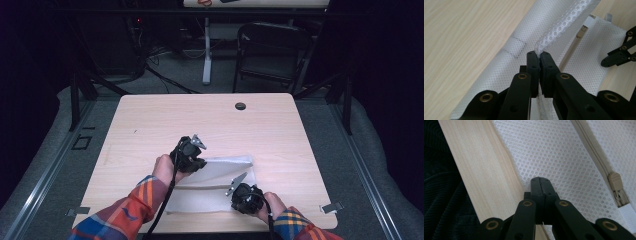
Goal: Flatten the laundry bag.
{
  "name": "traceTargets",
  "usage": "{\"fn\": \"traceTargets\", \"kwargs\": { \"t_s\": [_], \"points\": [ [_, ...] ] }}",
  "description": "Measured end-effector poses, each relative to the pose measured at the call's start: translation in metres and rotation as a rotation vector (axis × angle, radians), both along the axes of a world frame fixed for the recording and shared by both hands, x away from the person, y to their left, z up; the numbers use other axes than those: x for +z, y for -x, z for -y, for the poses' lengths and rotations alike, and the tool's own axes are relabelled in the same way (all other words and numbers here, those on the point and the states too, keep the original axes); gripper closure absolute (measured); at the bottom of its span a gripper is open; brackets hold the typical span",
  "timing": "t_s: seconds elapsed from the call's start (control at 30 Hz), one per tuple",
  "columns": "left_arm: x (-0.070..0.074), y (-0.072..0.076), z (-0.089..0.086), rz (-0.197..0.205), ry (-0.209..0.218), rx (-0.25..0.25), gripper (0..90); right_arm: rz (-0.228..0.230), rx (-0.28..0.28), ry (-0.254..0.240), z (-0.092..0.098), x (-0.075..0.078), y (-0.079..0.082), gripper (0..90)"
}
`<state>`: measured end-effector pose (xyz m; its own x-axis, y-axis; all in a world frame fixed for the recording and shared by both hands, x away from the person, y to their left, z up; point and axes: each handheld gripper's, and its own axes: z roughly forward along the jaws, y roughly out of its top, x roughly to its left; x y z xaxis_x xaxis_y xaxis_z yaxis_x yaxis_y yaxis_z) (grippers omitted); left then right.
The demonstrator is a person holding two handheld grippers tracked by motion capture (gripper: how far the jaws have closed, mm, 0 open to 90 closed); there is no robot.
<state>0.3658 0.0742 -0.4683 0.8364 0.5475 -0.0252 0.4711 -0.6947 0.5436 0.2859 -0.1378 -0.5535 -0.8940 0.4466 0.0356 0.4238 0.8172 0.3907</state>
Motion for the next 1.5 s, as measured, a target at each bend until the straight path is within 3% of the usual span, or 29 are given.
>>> {"fn": "traceTargets", "kwargs": {
  "t_s": [0.43, 0.53, 0.57, 0.7, 1.0, 1.07, 1.33, 1.4, 1.5],
  "points": [
    [0.027, -0.020, -0.003, 0.072, -0.040, 0.038, 86.9, -0.023, -0.013, -0.014, 0.001, 0.000, 0.001, 90.0],
    [0.033, -0.026, -0.004, 0.086, -0.041, 0.022, 86.9, -0.014, 0.010, 0.026, 0.002, 0.003, -0.001, 90.0],
    [0.035, -0.028, -0.004, 0.087, -0.039, 0.022, 87.0, -0.026, -0.011, -0.020, 0.002, -0.001, 0.000, 90.0],
    [0.041, -0.034, -0.004, 0.100, -0.051, 0.025, 86.9, -0.032, 0.001, -0.009, 0.005, 0.001, -0.004, 90.0],
    [0.050, -0.045, -0.005, 0.124, -0.076, 0.048, 87.0, -0.038, 0.011, -0.004, 0.004, 0.001, -0.002, 90.0],
    [0.051, -0.047, -0.006, 0.126, -0.084, 0.056, 87.0, -0.030, 0.023, 0.020, 0.005, 0.002, -0.003, 90.0],
    [0.056, -0.056, -0.007, 0.138, -0.102, 0.079, 87.0, -0.067, 0.017, -0.011, 0.004, 0.001, 0.000, 90.0],
    [0.057, -0.058, -0.007, 0.150, -0.107, 0.082, 87.0, -0.057, 0.032, 0.024, 0.005, 0.003, -0.001, 90.0],
    [0.057, -0.061, -0.006, 0.160, -0.106, 0.092, 87.0, -0.066, 0.027, 0.012, 0.005, 0.002, -0.001, 90.0]
  ]
}}
